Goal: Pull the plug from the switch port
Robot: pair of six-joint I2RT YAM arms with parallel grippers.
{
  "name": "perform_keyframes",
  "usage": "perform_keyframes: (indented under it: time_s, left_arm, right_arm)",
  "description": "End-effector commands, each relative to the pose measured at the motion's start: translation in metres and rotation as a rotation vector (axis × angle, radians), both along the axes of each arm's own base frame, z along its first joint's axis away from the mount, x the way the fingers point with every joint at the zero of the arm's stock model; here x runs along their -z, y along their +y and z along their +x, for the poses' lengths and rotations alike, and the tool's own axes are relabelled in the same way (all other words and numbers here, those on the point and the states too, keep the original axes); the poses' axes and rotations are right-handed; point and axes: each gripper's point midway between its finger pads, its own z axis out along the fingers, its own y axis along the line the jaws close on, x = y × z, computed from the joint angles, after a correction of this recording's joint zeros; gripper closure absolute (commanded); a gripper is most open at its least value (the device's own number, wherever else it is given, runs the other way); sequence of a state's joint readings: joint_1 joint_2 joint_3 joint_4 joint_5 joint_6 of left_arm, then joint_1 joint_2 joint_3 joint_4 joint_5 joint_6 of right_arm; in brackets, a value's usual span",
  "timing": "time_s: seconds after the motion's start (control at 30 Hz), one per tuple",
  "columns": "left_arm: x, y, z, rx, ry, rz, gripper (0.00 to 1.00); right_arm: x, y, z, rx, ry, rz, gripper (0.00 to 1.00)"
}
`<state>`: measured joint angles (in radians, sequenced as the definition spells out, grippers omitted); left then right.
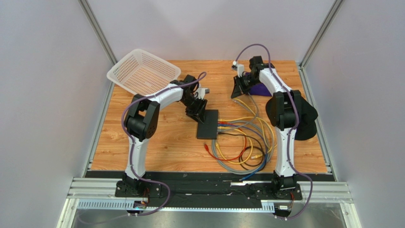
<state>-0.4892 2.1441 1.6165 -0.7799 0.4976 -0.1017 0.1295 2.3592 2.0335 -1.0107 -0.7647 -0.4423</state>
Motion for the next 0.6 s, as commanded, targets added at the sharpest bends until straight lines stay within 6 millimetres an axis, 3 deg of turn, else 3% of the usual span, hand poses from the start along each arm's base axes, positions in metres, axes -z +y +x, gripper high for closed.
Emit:
perform_keyframes:
  time_s: [0.0, 0.1, 0.13, 0.23, 0.3, 0.43, 0.47, 0.5, 0.57]
  left_arm:
    - [0.035, 0.025, -0.003, 0.041, -0.049, 0.163, 0.52]
    - [0.028, 0.021, 0.000, 0.054, -0.071, 0.143, 0.52]
    - [0.024, 0.019, 0.002, 0.059, -0.082, 0.130, 0.52]
    - [0.011, 0.014, 0.006, 0.073, -0.117, 0.091, 0.45]
    - [0.004, 0.013, 0.008, 0.072, -0.139, 0.078, 0.35]
    - [-0.025, 0.006, 0.016, 0.087, -0.218, 0.029, 0.30]
    - [-0.030, 0.006, 0.016, 0.086, -0.227, 0.023, 0.30]
    - [-0.035, 0.005, 0.017, 0.086, -0.239, 0.013, 0.29]
    - [-0.045, 0.003, 0.020, 0.082, -0.262, 0.003, 0.28]
  right_arm:
    - [-0.037, -0.053, 0.088, 0.383, -0.276, -0.204, 0.95]
    - [-0.024, -0.071, 0.091, 0.489, -0.226, -0.227, 0.81]
    - [-0.022, -0.069, 0.088, 0.488, -0.211, -0.220, 0.63]
    - [-0.031, -0.054, 0.076, 0.440, -0.188, -0.141, 0.50]
    - [-0.056, -0.045, 0.071, 0.415, -0.207, -0.075, 0.45]
    - [-0.101, -0.036, 0.062, 0.388, -0.245, 0.021, 0.42]
    - [-0.110, -0.028, 0.054, 0.351, -0.237, 0.073, 0.42]
    - [-0.132, -0.023, 0.046, 0.319, -0.269, 0.113, 0.42]
    - [-0.146, -0.005, 0.023, 0.222, -0.260, 0.219, 0.44]
